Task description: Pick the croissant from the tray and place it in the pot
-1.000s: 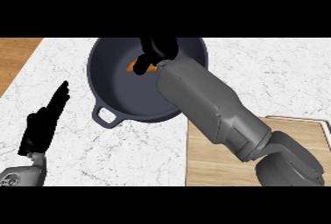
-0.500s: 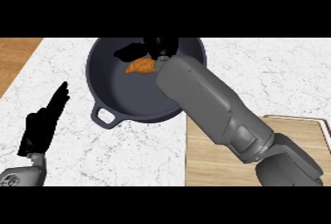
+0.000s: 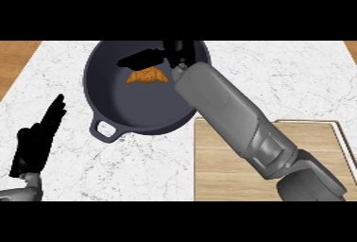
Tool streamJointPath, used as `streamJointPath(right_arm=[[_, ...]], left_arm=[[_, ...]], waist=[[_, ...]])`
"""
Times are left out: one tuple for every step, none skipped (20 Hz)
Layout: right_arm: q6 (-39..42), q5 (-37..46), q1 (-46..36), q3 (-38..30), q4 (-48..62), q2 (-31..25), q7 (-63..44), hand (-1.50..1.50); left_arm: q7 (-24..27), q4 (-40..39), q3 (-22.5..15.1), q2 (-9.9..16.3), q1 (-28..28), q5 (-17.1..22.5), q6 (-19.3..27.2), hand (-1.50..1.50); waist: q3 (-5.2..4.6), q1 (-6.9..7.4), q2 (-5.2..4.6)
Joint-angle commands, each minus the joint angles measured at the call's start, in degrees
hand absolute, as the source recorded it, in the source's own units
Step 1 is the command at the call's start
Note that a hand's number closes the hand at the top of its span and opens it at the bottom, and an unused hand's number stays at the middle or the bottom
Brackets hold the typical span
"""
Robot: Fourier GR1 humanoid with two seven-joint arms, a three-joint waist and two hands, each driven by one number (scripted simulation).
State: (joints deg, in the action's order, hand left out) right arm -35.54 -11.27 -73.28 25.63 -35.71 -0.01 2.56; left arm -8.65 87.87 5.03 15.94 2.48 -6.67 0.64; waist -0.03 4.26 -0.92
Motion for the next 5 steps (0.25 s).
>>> streamJointPath(right_arm=[[5.43,-3.63,2.75,-2.44,-0.91,0.01,4.62,-1.50],[3.43,-3.03,2.47,-1.35,-2.82,0.01,2.11,-1.50],[4.71,-2.15,4.82,-3.59,-2.58,-0.45,4.57,-1.50],[5.76,-2.44,5.49,-4.75,-2.93,-1.05,5.61,-1.50],[6.29,-1.94,10.58,-3.11,-6.58,-0.86,6.75,-1.50]], left_arm=[[1.68,-0.59,0.99,-0.43,-2.69,-0.15,0.50,0.00],[4.22,-1.36,2.54,0.67,-3.01,0.22,0.02,0.00],[0.54,5.06,3.28,1.86,-7.40,2.03,-1.59,0.00],[-1.92,3.87,1.96,0.64,-4.18,0.64,-0.44,0.00],[0.68,1.05,2.85,0.58,-3.54,0.91,-0.43,0.00]], waist=[[0.02,-2.48,0.56],[0.00,-2.95,0.78],[0.05,-3.05,0.96],[0.05,-3.49,0.88],[0.04,-4.16,0.99]])
